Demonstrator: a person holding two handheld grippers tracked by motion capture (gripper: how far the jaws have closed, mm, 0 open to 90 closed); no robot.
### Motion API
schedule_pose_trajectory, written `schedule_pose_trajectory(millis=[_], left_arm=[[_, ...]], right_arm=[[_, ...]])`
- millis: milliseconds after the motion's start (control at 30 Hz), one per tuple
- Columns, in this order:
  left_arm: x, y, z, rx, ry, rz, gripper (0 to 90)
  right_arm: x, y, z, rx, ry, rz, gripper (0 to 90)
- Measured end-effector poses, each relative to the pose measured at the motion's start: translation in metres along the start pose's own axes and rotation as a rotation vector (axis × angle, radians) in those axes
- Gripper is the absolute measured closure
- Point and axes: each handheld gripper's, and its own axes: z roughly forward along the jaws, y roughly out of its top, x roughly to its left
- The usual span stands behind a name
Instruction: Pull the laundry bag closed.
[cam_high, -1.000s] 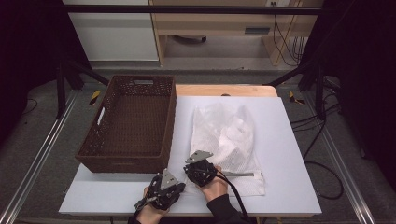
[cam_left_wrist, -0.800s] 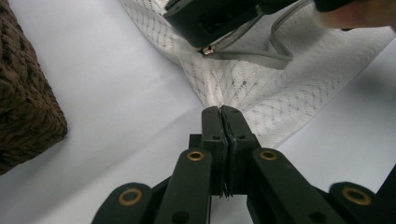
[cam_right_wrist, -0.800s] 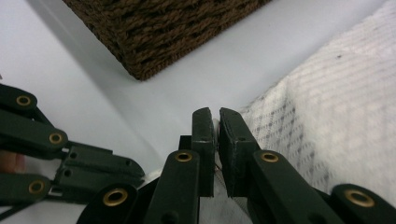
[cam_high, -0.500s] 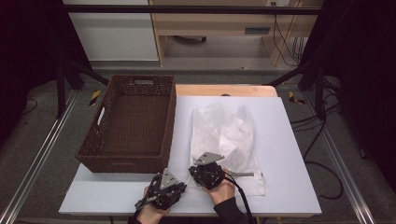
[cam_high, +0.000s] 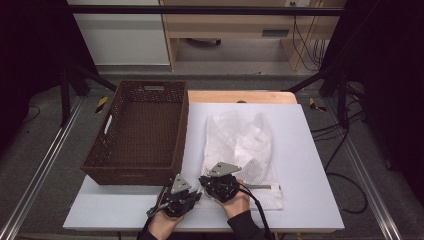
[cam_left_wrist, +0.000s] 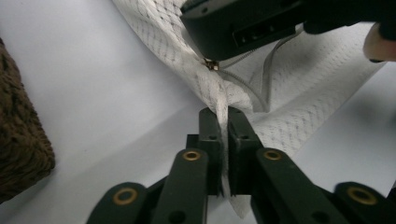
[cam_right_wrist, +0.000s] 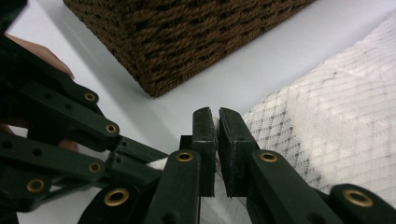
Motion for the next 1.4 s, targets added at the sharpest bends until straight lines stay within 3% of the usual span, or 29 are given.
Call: schedule_pose_trajectory(millis=[133,267,600,933,1033,1133,1233,1400], left_arm=[[-0.005,-0.001,0.001,0.019,0.037,0.036,86.8],[-0.006,-0.002,0.002,0.023,0.039,0.036,86.8],[-0.008,-0.003,0.001,0.025,0.053,0.051,86.8],[-0.009,-0.004,0.001,0.018,0.054,0.047,87.0],[-0.009,-0.004,0.001,0.019,0.056,0.048,87.0],[-0.009,-0.004,0.001,0.02,0.056,0.054,87.0],[-0.009,-0.004,0.001,0.02,0.058,0.053,87.0],[-0.009,-0.004,0.001,0.019,0.06,0.052,87.0]], right_arm=[[0.0,-0.004,0.001,0.034,-0.002,0.011,80.8],[0.0,-0.007,0.002,0.053,-0.006,0.017,79.1],[-0.002,0.002,0.014,0.054,-0.015,0.056,77.2],[0.002,0.006,0.017,0.041,-0.013,0.063,69.1],[0.003,0.006,0.022,0.056,-0.011,0.071,69.7],[0.002,0.006,0.021,0.077,-0.015,0.072,76.6],[0.001,0.007,0.015,0.064,0.004,0.069,82.2],[0.001,0.006,0.004,0.053,0.005,0.054,83.0]])
